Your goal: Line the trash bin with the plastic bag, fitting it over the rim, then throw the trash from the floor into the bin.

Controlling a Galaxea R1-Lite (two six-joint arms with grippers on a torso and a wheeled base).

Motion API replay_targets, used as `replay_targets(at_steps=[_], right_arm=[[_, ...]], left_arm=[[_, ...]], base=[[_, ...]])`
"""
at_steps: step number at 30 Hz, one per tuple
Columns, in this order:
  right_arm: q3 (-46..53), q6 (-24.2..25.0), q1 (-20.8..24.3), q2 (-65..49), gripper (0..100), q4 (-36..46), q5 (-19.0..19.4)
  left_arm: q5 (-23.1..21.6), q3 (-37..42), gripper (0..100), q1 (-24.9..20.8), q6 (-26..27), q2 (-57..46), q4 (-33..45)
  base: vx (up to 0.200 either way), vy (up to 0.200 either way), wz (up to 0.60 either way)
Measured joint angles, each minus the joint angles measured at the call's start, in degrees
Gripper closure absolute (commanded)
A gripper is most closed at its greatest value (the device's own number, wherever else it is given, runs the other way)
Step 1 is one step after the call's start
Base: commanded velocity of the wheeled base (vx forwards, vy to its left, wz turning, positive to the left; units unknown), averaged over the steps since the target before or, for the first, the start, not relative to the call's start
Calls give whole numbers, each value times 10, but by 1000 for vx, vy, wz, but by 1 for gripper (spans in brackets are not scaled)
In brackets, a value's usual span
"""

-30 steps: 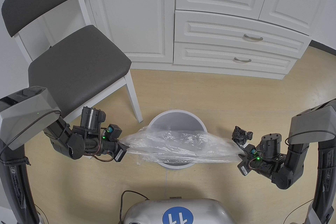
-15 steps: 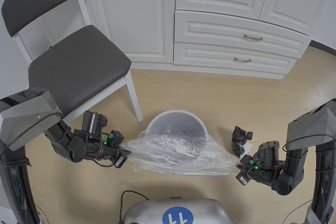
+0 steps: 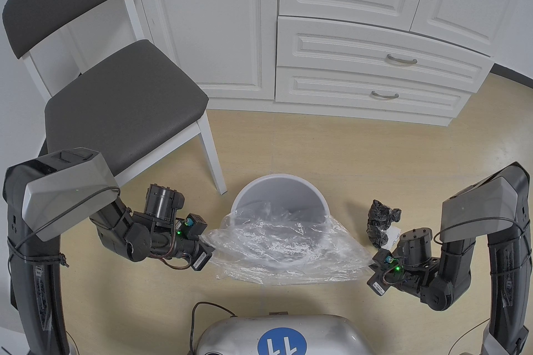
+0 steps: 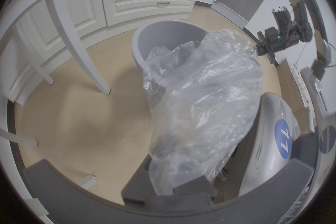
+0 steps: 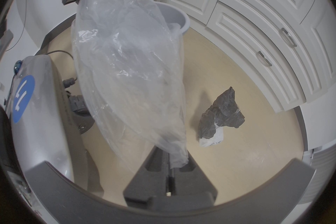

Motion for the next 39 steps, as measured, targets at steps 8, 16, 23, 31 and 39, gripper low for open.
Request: replay_targets(at_steps=[8, 16, 23, 31, 39], right_arm=[[-77, 56, -9, 37, 100, -2, -42], [-109, 82, -15, 53, 100, -6, -48], [-112, 82, -16, 56, 100, -7, -47], [-110, 96, -14, 47, 0, -16, -41], [-72, 92, -41, 17, 0, -17, 72]], left_arm=[[50, -48, 100, -16, -116, 27, -19], [60, -66, 100, -19, -149, 39, -59], [61, -68, 100, -17, -150, 39, -59], [56, -63, 100, -12, -148, 33, -59], [55, -59, 100, -11, -147, 26, -59]], base=[[0, 0, 0], [0, 0, 0], [0, 0, 0], [0, 0, 0], [0, 0, 0]])
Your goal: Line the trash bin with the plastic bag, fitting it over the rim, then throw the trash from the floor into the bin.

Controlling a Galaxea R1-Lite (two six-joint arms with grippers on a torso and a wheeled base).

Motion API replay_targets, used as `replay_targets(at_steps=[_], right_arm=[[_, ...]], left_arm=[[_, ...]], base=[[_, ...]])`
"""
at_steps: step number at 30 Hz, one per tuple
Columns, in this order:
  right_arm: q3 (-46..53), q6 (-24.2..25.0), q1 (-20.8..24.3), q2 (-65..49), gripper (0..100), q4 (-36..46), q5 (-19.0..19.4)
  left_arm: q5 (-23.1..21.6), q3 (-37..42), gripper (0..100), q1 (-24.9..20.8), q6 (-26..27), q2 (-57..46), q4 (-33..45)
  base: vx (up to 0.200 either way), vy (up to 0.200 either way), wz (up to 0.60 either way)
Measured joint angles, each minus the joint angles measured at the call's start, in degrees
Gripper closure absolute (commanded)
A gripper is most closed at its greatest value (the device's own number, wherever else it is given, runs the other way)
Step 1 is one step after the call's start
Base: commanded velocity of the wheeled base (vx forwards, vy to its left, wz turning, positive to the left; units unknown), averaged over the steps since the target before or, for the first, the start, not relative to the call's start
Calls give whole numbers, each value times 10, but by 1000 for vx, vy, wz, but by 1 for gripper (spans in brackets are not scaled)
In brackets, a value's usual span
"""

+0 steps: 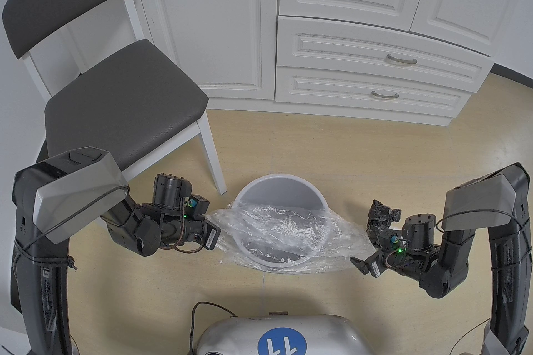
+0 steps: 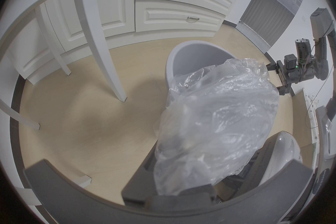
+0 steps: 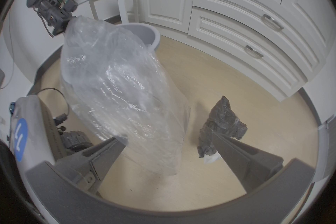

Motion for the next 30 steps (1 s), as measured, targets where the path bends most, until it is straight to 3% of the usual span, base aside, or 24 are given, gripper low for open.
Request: replay_targets(at_steps=[2, 9, 14, 30], right_arm=[[3, -1, -15, -5, 0, 0, 32], [6, 0, -69, -11, 0, -38, 201], [13, 1, -106, -4, 0, -85, 284], [65, 3, -123, -63, 0, -86, 293]], left_arm=[[0, 0, 100, 0, 0, 0, 0], [0, 0, 100, 0, 0, -1, 0], [0, -1, 100, 0, 0, -1, 0], [0, 0, 100, -1, 1, 0, 1]], base=[[0, 0, 0], [0, 0, 0], [0, 0, 0], [0, 0, 0]])
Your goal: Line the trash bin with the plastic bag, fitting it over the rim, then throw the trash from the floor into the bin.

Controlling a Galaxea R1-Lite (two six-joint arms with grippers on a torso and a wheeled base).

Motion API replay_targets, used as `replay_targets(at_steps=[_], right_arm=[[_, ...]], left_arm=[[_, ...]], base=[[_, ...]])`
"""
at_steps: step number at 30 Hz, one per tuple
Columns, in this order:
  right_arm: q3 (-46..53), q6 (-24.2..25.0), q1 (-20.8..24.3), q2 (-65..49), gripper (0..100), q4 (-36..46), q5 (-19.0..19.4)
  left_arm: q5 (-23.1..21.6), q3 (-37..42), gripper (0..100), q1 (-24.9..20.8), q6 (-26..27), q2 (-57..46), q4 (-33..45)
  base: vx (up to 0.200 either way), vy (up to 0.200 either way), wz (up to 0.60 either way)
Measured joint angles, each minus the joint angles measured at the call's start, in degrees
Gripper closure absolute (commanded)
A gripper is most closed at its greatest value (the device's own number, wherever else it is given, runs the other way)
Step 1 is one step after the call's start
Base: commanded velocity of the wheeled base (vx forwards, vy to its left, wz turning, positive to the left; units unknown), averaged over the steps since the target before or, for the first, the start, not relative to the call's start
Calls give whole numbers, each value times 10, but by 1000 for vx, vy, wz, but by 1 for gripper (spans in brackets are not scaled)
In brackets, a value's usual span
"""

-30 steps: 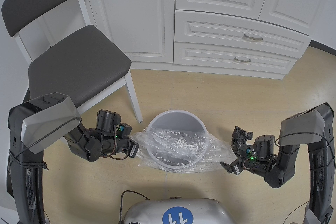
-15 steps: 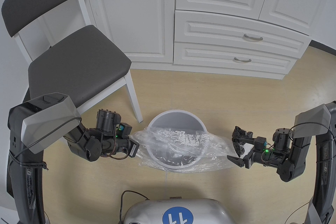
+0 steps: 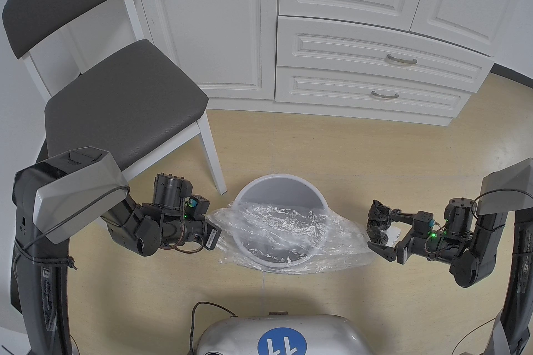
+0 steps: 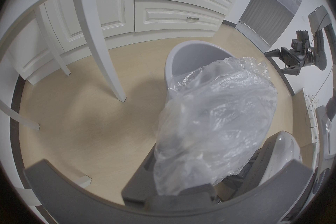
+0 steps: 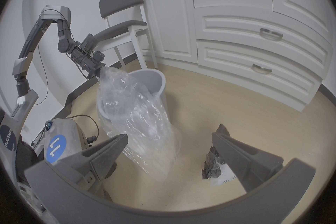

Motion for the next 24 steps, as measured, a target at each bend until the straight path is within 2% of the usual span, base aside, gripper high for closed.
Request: replay_targets(at_steps=[3, 5, 7, 10, 11, 15, 18, 24], right_arm=[[7, 4, 18, -20, 0, 0, -14], [11, 12, 32, -32, 0, 0, -41], [14, 25, 53, -44, 0, 0, -87], [14, 51, 99, -61, 0, 0, -182], [12, 61, 122, -67, 0, 0, -222], [0, 89, 200, -82, 0, 0, -327], [-10, 109, 257, -87, 0, 0, -377], [-27, 133, 336, -76, 0, 0, -424]], left_arm=[[0, 0, 100, 0, 0, 0, 0], [0, 0, 100, 0, 0, 0, 0], [0, 1, 100, 0, 0, 0, 0], [0, 1, 100, 0, 0, -1, 0], [0, 1, 100, 0, 0, -1, 0], [-1, 1, 100, 0, 0, -2, -1], [-1, 2, 100, 1, 0, -3, -1], [-1, 5, 100, 1, 1, -6, -1]], base=[[0, 0, 0], [0, 0, 0], [0, 0, 0], [0, 0, 0], [0, 0, 0], [0, 0, 0], [0, 0, 0], [0, 0, 0]])
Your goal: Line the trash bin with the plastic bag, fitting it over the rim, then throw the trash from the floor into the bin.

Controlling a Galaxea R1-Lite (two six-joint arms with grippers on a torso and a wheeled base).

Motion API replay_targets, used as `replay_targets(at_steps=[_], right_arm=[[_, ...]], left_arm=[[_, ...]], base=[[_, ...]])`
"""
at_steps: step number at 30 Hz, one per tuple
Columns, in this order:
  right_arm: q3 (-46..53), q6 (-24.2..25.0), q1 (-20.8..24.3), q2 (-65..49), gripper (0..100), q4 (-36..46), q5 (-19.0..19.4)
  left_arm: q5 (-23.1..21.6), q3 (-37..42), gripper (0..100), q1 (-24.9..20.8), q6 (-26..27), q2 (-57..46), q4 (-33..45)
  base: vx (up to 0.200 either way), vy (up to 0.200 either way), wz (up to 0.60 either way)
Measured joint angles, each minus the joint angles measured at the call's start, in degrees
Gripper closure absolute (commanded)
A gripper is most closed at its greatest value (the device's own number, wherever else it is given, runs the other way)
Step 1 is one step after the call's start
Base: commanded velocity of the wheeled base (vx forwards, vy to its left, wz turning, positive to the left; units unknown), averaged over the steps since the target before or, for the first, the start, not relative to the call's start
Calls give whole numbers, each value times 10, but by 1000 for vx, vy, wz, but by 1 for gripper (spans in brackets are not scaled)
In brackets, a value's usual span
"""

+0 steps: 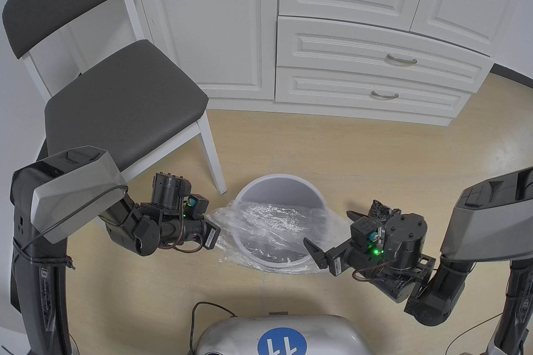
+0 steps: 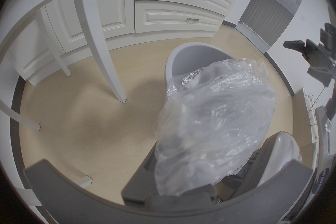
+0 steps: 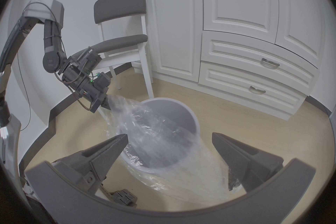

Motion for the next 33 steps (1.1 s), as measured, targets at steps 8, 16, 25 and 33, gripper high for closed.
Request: replay_targets(at_steps=[8, 16, 25, 33], right_arm=[[-54, 14, 60, 48, 0, 0, -129], [-104, 17, 108, 105, 0, 0, -205], [-104, 16, 127, 132, 0, 0, -211], [-110, 15, 123, 144, 0, 0, -215]], left_arm=[[0, 1, 100, 0, 0, -3, 0], [0, 2, 100, 0, 0, -3, 0], [0, 9, 0, 1, 7, -6, 5], [-35, 25, 0, 17, 65, -12, 5]], base=[[0, 0, 0], [0, 0, 0], [0, 0, 0], [0, 0, 0]])
